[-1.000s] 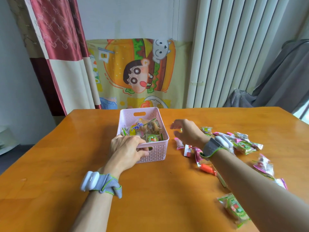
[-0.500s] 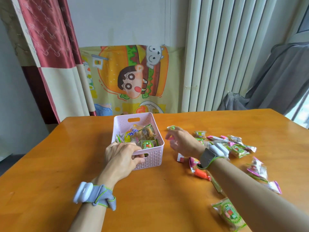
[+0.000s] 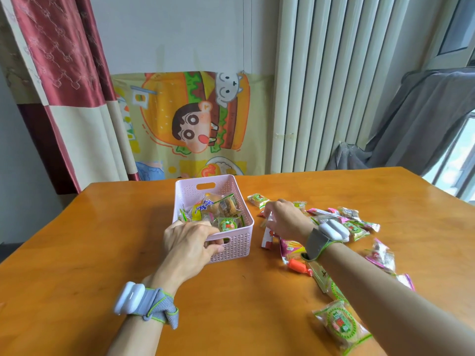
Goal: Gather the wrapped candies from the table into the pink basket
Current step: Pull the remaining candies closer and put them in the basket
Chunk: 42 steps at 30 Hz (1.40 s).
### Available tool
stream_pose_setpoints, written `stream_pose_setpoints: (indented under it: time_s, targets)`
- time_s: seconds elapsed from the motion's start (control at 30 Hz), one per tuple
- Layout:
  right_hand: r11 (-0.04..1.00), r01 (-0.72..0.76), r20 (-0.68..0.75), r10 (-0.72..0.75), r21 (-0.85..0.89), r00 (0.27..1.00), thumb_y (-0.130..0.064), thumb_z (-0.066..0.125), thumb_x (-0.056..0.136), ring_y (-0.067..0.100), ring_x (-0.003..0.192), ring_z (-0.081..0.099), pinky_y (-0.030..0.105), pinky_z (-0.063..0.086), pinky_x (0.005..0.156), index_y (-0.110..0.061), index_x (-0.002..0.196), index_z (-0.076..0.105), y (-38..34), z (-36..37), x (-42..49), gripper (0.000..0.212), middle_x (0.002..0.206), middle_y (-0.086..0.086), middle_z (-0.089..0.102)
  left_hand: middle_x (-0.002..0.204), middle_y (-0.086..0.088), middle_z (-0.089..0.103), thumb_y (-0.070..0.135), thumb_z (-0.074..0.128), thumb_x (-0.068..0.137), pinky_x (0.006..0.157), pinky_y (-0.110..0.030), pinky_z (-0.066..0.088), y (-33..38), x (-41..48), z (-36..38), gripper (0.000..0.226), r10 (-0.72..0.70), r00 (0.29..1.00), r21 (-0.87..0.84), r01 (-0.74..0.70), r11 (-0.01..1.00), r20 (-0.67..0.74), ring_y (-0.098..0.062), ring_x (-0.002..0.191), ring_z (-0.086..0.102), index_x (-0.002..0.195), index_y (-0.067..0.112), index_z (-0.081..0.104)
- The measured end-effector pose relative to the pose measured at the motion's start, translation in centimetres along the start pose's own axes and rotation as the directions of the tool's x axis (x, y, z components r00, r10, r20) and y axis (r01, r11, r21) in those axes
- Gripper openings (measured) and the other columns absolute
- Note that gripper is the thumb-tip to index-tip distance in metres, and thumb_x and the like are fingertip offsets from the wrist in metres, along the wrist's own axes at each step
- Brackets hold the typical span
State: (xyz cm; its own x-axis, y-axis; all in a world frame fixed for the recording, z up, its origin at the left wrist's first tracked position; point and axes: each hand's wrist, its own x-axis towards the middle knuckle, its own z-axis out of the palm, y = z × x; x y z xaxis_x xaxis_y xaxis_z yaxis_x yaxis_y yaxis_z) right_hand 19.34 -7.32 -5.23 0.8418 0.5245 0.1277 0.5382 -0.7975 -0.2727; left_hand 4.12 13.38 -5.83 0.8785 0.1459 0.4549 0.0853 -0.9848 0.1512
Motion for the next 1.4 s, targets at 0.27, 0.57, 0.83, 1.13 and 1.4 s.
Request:
stream_pose_setpoints:
  time_s: [0.27,0.57,0.83,1.13,1.4]
  targets:
    - [0.992,-0.044,0.054,0.051,-0.121,0.997,-0.036,0.074,0.081,0.044,0.094,0.062,0.047,0.055,0.085,-0.008,0.115,0.054,-2.0,1.4,-0.7,0.049,0.120,0.015,0.042,0.083,0.018,0.065,0.059,0.070,0.078,0.077,-0.028,0.031,0.1,-0.1,-0.1,0.022,0.002,1.000,-0.019,-0.001,1.000,0.011,-0.005,0.088,0.063,0.084,0.037,0.068]
    - [0.981,-0.050,-0.042,0.059,0.187,0.997,-0.005,0.053,0.087,0.038,0.121,0.052,0.036,0.044,0.101,-0.008,0.136,0.054,-2.8,0.3,-0.3,0.050,0.130,0.022,0.050,0.081,0.016,0.063,0.061,0.069,0.078,0.075,-0.029,0.027,0.1,0.0,0.0,0.025,0.007,1.000,-0.013,-0.007,1.000,0.002,-0.006,0.086,0.062,0.086,0.037,0.069]
    - [0.927,0.186,-0.212,-0.121,0.325,0.970,-0.020,0.064,0.093,0.032,0.118,0.060,0.035,0.047,0.097,-0.018,0.147,0.043,-7.6,-3.5,2.2,0.058,0.132,0.016,0.061,0.090,0.016,0.067,0.063,0.066,0.080,0.076,-0.031,0.030,-0.2,0.0,0.1,0.029,0.009,1.000,0.003,-0.009,1.000,0.006,-0.009,0.091,0.063,0.094,0.038,0.071]
    - [0.903,0.426,-0.124,-0.430,-0.061,0.894,-0.013,0.059,0.091,0.029,0.096,0.063,0.040,0.050,0.086,-0.013,0.102,0.076,-7.8,-1.2,0.9,0.021,0.105,0.008,0.071,0.088,0.015,0.068,0.062,0.068,0.077,0.076,-0.031,0.031,-0.3,0.1,0.4,0.029,0.014,0.999,-0.014,-0.015,1.000,-0.028,-0.010,0.092,0.065,0.092,0.038,0.072]
    - [0.930,0.327,0.115,-0.311,-0.170,0.943,-0.013,0.038,0.094,0.036,0.100,0.063,0.043,0.047,0.094,-0.012,0.107,0.064,-8.6,-1.4,2.8,0.029,0.104,0.014,0.070,0.087,0.014,0.067,0.065,0.067,0.077,0.075,-0.031,0.032,-0.4,0.2,0.7,0.031,0.015,0.999,0.000,-0.015,1.000,-0.040,-0.012,0.087,0.065,0.091,0.038,0.071]
